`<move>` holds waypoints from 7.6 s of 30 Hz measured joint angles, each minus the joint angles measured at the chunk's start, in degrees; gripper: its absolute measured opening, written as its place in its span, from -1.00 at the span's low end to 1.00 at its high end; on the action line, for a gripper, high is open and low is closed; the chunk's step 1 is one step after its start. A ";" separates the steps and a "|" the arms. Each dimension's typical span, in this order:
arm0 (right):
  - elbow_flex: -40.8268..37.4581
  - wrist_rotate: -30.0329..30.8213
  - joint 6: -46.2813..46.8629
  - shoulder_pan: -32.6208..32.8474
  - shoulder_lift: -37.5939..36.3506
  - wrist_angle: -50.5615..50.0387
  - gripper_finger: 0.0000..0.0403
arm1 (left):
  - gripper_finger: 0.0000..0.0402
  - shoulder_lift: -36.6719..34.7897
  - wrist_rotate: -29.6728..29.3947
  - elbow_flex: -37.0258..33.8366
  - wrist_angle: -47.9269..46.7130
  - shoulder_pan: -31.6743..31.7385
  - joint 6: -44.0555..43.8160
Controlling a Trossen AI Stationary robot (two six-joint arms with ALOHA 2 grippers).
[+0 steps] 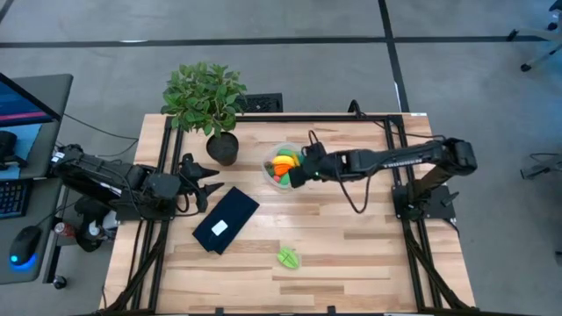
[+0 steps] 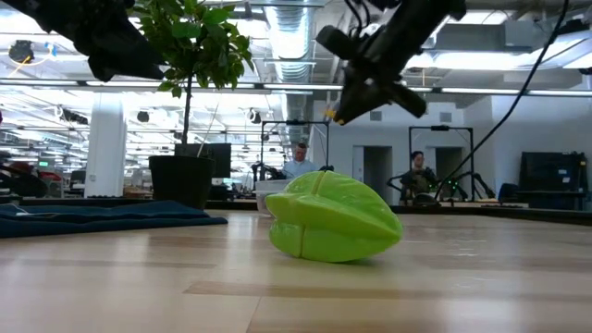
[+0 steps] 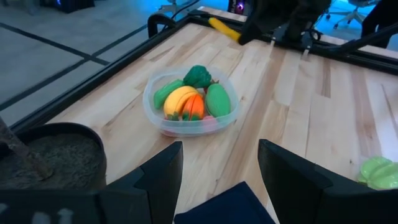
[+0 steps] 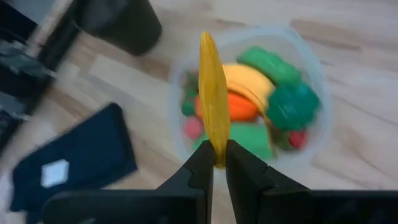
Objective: Pick and placing Produce into tupperware
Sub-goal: Put the yellow corn into the transparent bin, then put the green starfruit into the transparent bin
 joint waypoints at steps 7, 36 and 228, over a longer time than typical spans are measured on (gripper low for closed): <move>0.02 -3.25 -2.83 -5.46 2.80 5.92 -0.85 | -0.01 0.02 -0.04 0.00 0.47 0.02 0.13; 3.56 -12.89 -7.23 -12.65 13.12 12.59 -0.71 | -0.01 0.02 -2.55 0.00 0.08 0.00 0.17; 0.59 29.26 29.90 63.28 -14.03 -35.82 -0.54 | 0.63 76.65 36.37 30.27 35.42 -4.46 23.91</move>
